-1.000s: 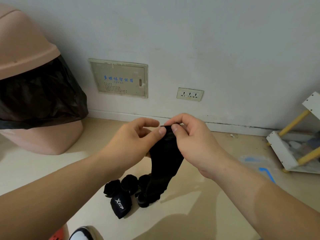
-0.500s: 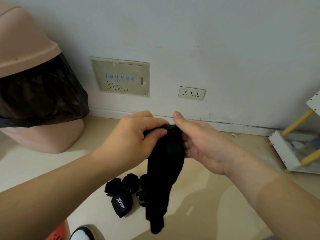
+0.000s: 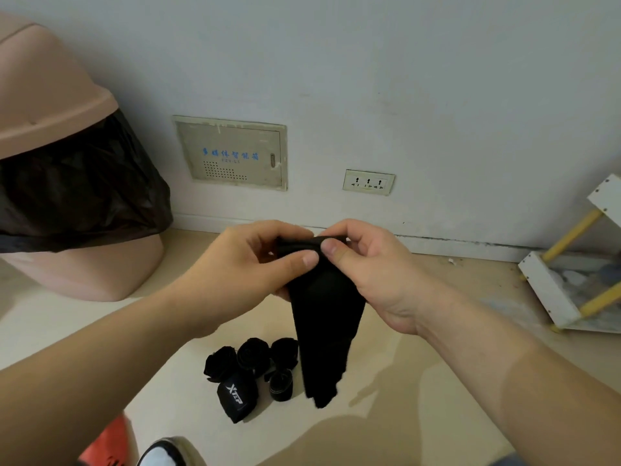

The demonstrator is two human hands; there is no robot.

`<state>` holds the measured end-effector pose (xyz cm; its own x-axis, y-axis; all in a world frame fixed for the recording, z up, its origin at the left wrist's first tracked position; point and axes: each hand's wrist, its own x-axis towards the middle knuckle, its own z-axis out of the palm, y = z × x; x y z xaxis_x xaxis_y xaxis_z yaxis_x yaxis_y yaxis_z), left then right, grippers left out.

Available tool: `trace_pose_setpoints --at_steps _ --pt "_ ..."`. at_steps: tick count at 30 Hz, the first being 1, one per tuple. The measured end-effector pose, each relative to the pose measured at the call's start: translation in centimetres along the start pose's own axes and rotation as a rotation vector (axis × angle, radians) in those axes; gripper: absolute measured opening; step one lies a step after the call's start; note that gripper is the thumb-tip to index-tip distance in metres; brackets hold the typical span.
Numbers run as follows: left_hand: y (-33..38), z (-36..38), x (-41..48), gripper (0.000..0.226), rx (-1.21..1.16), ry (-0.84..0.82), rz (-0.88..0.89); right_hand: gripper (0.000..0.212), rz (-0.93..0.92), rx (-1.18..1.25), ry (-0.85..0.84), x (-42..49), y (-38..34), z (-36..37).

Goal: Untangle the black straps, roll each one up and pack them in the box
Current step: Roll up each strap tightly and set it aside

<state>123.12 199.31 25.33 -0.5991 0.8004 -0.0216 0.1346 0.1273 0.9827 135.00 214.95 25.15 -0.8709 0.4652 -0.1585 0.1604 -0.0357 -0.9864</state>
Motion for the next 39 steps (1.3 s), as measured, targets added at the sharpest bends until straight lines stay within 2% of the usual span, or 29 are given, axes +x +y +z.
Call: trace_pose_setpoints --at_steps 4,6,10,12,15,18,20,23,27,29,31,35,37,39 --pt "-0.3 1.0 -0.4 0.048 -0.14 -0.127 -0.207 0.023 -0.146 -0.213 0.023 0.0 0.2 -0.3" --pt "-0.4 1.7 -0.3 0.042 -0.147 -0.105 -0.219 0.026 -0.191 -0.306 0.032 0.2 0.3 -0.4" --pt "-0.6 1.5 0.2 0.039 -0.253 -0.085 -0.247 0.031 -0.221 -0.318 0.058 0.4 0.3 -0.4" --pt "-0.5 1.2 0.3 0.035 -0.231 -0.082 -0.221 0.033 -0.219 -0.321 0.058 0.3 0.3 -0.4" --pt "-0.7 1.4 0.2 0.024 -0.172 -0.033 -0.112 0.035 -0.169 -0.247 0.059 0.3 0.6 -0.3" --pt "-1.0 1.2 0.5 0.026 -0.051 0.03 0.042 0.025 -0.037 -0.01 0.038 0.2 0.2 -0.1" --pt "-1.0 0.9 0.6 0.029 0.046 0.056 0.153 0.019 0.085 0.14 -0.042 0.2 -0.4 -0.6" --pt "-1.3 0.8 0.4 0.028 0.266 0.108 0.346 0.037 0.199 0.181 -0.196 0.1 -0.8 -1.2" --pt "-1.7 0.1 0.7 0.032 0.586 0.116 0.63 0.051 0.238 0.117 -0.221 0.3 -0.6 -1.4" --pt "-1.6 -0.3 0.9 0.031 0.657 0.12 0.701 0.052 0.218 0.135 -0.213 0.2 -0.7 -1.3" --pt "-1.5 -0.1 0.7 0.03 0.611 0.128 0.646 0.041 0.198 0.199 -0.147 0.1 -0.8 -1.1" --pt "-0.9 1.1 -0.2 0.035 0.123 0.087 0.16 0.006 0.14 0.251 -0.01 0.2 -0.5 -1.0" --pt "-0.4 1.4 -0.3 0.032 -0.015 0.029 0.027 0.009 0.08 0.213 0.03 0.4 -0.2 -1.2" --pt "-0.1 1.4 -0.3 0.034 -0.037 -0.026 -0.034 0.018 0.028 0.183 0.029 0.5 -0.1 -1.4"
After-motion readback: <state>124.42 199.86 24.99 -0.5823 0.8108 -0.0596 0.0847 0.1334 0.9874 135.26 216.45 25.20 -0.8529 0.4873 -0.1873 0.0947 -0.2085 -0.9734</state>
